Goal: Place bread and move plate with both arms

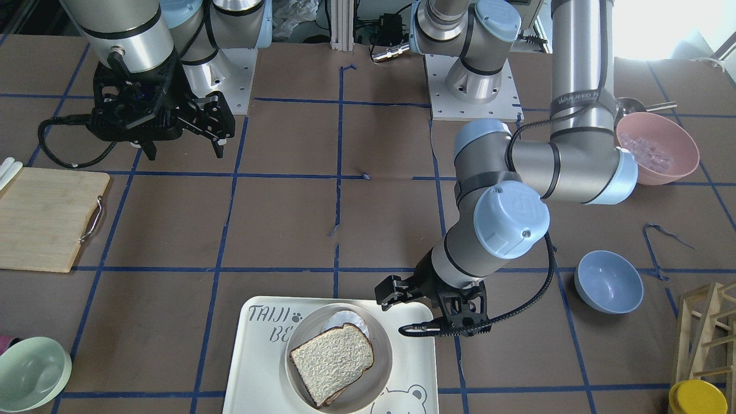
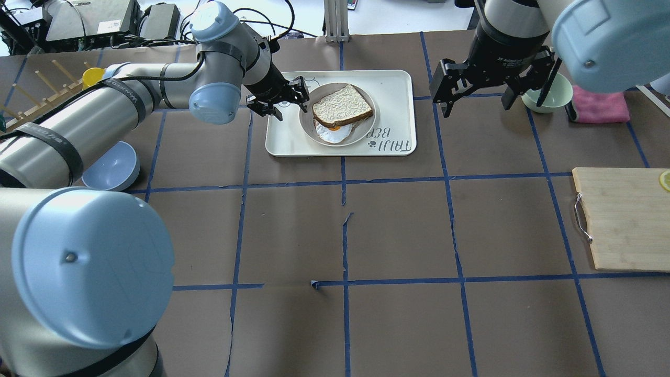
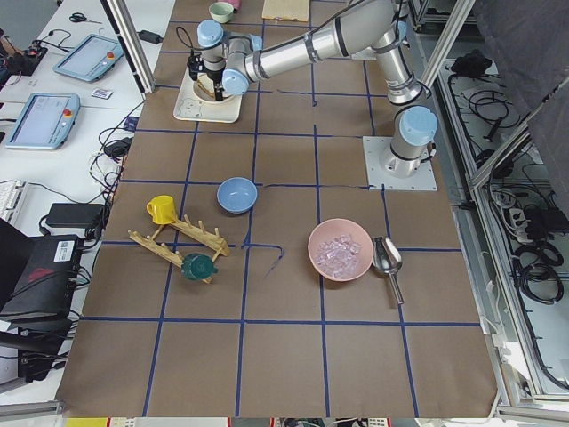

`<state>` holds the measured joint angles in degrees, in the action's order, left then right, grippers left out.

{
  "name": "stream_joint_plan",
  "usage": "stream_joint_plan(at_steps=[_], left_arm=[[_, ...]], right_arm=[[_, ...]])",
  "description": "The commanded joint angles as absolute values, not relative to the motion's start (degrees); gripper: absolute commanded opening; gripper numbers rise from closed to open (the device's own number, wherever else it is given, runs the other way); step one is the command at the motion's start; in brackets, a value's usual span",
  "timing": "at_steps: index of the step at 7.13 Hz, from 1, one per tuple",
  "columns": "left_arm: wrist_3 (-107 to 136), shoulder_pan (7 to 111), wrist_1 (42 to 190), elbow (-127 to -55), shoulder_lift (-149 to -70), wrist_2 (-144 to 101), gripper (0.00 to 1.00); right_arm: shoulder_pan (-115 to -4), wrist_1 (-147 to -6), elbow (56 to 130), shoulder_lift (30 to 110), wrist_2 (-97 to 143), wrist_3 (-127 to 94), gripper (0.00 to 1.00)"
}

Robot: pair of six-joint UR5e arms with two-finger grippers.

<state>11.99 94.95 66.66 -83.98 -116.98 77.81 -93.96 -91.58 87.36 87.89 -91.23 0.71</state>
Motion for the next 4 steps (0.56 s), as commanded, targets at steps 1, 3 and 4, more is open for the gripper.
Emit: stream_joint_plan(at_steps=[1, 3, 4], left_arm=[[9.9, 95.4, 75.0, -90.7, -104.6, 83.3, 1.0], [8.7, 95.4, 75.8, -96.8, -94.2, 85.6, 1.0], [7.5, 95.4, 78.9, -98.2, -90.0, 89.0, 1.0]], right_arm=[[-94.0, -91.6, 87.4, 87.9, -91.2, 0.7, 1.0], [-94.0, -91.6, 87.4, 87.9, -91.2, 0.7, 1.0], [-94.0, -91.6, 87.4, 87.9, -91.2, 0.7, 1.0]])
